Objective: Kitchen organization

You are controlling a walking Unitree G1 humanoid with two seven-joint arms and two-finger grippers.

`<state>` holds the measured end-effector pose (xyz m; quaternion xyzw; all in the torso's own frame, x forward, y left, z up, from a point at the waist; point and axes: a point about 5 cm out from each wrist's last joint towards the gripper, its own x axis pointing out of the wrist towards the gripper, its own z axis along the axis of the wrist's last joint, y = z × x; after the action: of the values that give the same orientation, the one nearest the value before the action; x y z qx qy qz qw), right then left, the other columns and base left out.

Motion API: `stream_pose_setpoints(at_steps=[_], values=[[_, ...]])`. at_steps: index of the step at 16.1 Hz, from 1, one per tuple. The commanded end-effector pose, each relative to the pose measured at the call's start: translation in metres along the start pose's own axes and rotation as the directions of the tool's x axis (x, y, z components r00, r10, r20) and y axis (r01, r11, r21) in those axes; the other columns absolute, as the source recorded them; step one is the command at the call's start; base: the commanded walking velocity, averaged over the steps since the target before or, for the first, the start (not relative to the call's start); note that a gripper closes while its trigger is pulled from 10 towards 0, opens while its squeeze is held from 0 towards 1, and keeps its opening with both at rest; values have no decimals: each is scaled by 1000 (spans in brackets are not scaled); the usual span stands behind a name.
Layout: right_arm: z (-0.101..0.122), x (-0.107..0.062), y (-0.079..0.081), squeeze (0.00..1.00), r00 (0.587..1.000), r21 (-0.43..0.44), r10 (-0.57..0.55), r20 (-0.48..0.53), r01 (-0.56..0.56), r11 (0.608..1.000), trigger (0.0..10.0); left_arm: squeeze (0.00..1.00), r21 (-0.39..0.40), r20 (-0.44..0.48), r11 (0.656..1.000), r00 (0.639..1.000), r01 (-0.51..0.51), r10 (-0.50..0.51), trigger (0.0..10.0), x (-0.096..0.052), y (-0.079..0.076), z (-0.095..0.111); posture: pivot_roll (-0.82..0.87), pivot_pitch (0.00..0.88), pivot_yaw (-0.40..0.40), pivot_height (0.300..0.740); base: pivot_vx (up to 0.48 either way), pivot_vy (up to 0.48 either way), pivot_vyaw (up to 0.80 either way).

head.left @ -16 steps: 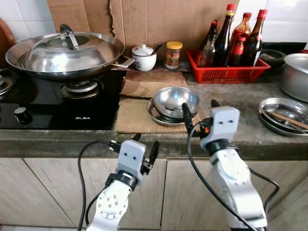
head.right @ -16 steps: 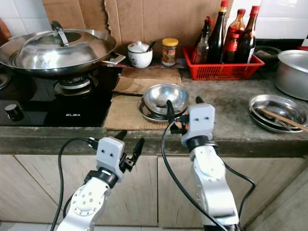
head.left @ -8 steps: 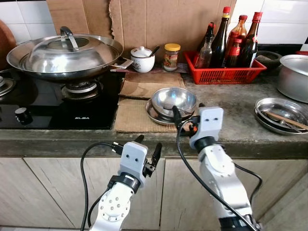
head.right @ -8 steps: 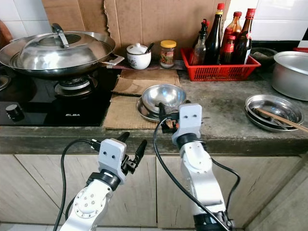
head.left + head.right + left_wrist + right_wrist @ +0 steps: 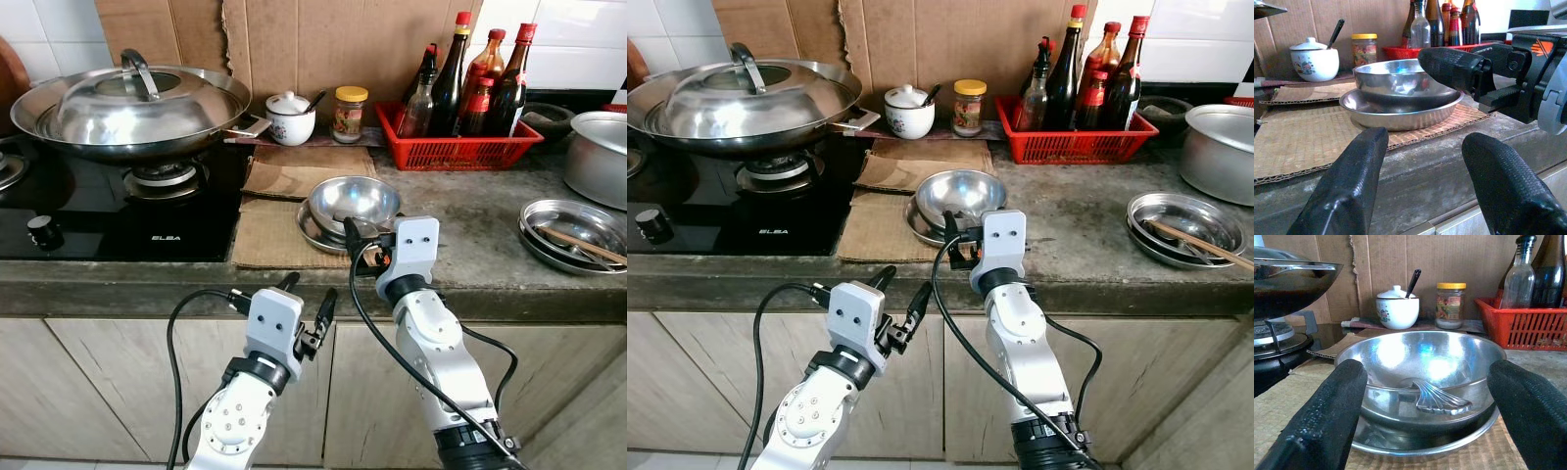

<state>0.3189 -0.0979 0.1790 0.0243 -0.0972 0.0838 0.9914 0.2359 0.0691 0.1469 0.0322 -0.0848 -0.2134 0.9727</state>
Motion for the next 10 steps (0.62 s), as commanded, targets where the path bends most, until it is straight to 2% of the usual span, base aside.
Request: stream_pose_setpoints(at_steps=[1,2,3,4,5,10], values=[[4,4,0,0,1000,10,-8,25,8,1000,10000,0,-14,30,1000,1000,2,-2,10000,0,-1,6,54,0,-55,740,0,0,0],[4,4,0,0,1000,12,-10,25,10,1000,10000,0,-14,31,1000,1000,2,-2,10000,0,-1,6,54,0,-55,740,0,0,0],[4,5,0,0,1000,11,-10,27,9,1000,4980,0,-10,31,1000,1000,2,-1,10000,0,0,6,55,0,-56,740,0,0,0],[4,6,0,0,1000,11,-9,29,9,1000,4980,0,-9,32,1000,1000,1,-1,10000,0,0,6,55,0,-56,740,0,0,0],[5,7,0,0,999,12,-12,33,11,1000,0,0,-7,32,1000,999,1,-1,10000,0,0,6,54,0,-55,740,0,0,0],[6,8,-2,0,999,6,-19,42,19,1000,0,0,2,39,1000,999,-7,7,10000,2,2,8,54,0,-56,740,0,0,0]])
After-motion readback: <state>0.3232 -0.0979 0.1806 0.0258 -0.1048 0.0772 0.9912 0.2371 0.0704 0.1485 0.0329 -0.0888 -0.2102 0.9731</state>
